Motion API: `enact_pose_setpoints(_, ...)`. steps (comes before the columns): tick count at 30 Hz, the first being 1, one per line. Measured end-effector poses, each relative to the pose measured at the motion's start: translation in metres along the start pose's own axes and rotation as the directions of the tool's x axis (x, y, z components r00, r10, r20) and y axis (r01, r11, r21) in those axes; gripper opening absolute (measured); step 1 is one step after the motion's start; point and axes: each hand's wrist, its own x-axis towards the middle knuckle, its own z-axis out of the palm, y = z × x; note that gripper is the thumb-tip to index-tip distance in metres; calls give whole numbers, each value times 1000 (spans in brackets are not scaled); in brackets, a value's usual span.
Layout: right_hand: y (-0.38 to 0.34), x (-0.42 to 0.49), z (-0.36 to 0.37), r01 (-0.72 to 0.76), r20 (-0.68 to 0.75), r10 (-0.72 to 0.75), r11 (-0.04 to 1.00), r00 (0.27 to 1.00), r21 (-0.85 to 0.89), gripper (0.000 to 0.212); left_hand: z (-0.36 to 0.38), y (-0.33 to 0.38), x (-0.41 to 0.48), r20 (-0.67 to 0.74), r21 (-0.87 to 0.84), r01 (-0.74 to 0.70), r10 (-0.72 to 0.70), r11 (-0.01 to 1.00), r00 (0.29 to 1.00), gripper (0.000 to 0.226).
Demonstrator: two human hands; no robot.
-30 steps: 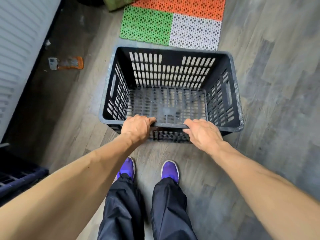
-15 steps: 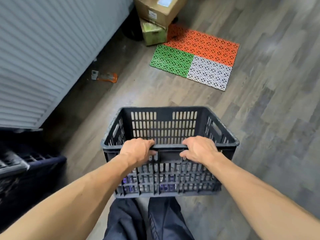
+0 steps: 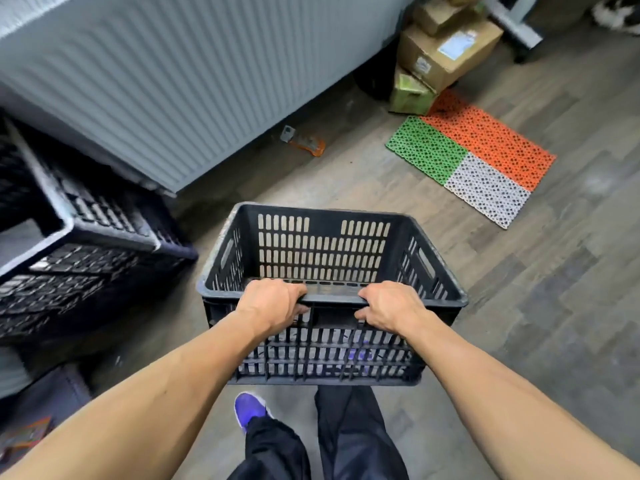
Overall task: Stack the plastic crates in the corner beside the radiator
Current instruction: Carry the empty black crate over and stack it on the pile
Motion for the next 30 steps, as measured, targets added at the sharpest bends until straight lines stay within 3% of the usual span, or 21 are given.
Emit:
enact_pose_setpoints(9,-152,-98,-51,131,-239,-184,966,954,-221,25,-36,-79,-171,-203,-44,126,-132,991,970,33)
enact_pose_setpoints(17,-265,-182,-93,186,-416,-349,904,840,-384,17,-54,-127,-304,-431,-78,197,-211,977,877,34)
enact_pose_setpoints(25,-355,-221,-109,206,-470,-486,824,737,-527,19,-54,-165,-395,-507,-139,323,-348,936,789,32)
enact_pose_setpoints(30,-397,-231,-128,257,-476,-576,775,664,-578,25,-65,-191,-434,-535,-180,420,-446,890,717,19)
